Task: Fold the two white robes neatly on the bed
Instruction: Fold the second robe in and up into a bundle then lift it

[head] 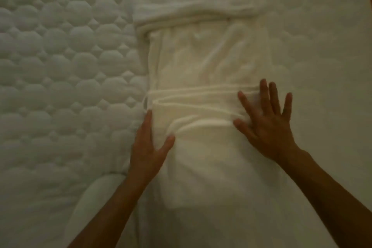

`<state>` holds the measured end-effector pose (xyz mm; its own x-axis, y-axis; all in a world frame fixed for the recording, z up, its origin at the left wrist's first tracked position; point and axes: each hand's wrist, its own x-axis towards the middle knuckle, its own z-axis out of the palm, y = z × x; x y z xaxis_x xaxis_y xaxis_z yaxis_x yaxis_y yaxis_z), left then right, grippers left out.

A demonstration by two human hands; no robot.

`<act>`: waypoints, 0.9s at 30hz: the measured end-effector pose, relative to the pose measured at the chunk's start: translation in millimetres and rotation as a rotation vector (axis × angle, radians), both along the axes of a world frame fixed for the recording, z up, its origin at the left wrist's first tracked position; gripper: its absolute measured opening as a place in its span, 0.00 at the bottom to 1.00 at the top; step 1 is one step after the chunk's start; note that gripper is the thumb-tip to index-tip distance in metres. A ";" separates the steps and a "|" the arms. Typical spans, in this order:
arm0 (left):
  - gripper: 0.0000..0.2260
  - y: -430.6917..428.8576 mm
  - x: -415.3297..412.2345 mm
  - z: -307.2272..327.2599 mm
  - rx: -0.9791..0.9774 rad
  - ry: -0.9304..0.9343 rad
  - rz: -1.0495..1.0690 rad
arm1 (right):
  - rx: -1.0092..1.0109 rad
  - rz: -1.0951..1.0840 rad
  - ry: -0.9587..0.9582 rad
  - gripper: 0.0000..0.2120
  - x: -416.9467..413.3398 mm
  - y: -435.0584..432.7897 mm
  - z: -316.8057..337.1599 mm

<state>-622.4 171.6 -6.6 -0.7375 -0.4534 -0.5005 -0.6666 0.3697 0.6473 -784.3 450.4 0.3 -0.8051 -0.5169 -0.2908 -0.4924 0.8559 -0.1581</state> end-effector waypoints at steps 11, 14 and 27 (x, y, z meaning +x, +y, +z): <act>0.41 49.9 66.2 11.8 0.105 0.013 0.175 | -0.424 -0.876 -0.412 0.31 94.0 73.5 13.5; 0.37 46.2 64.6 11.5 0.130 0.042 0.160 | -0.365 -0.916 -0.569 0.27 77.5 84.7 14.3; 0.22 -15.4 -79.9 22.7 -0.507 0.253 -0.575 | -0.075 0.075 -0.131 0.18 -68.0 36.1 41.1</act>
